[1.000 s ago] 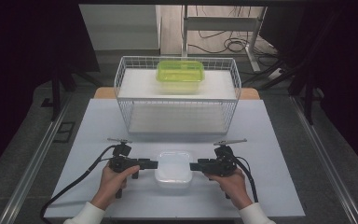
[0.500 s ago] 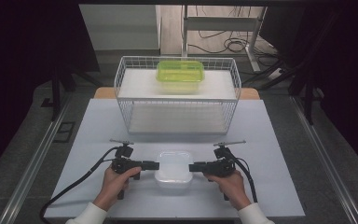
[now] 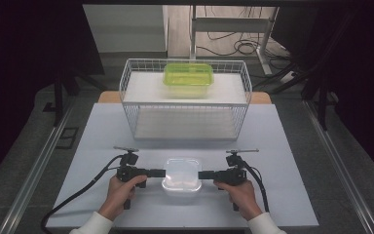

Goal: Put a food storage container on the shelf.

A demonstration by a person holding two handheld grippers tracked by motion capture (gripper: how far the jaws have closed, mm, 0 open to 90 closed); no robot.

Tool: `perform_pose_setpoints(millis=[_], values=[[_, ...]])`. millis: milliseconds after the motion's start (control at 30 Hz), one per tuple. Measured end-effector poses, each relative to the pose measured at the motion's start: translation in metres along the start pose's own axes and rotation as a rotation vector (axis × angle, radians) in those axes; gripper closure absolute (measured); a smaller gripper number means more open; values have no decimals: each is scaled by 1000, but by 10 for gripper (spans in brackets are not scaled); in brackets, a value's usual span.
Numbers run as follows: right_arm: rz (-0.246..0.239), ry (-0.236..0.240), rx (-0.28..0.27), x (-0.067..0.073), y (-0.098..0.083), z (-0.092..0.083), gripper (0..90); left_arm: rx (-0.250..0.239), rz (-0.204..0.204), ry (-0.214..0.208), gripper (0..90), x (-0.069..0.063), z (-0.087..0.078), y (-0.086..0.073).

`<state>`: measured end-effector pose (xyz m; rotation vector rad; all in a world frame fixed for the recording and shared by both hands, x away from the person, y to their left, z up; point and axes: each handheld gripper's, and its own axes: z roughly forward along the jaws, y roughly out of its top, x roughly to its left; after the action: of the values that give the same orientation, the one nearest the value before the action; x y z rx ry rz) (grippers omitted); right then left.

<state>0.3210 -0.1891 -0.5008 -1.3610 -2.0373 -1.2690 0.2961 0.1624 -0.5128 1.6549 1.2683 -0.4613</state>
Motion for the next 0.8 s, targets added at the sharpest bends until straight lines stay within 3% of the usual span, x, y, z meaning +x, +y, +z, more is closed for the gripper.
perform_pose_setpoints(millis=[133,300,567,800], values=[[4,17,-22,2,0,-5,735,-25,11,5,750,-3,-3,-1],[0,30,-44,3,-1,-7,778,-23,31,4,769,-6,-4,-2],[-38,6,-47,6,0,-9,793,-34,57,-4,795,-9,-6,-3],[-83,-19,-52,11,1,-10,796,-43,93,13,796,-13,-7,-3]])
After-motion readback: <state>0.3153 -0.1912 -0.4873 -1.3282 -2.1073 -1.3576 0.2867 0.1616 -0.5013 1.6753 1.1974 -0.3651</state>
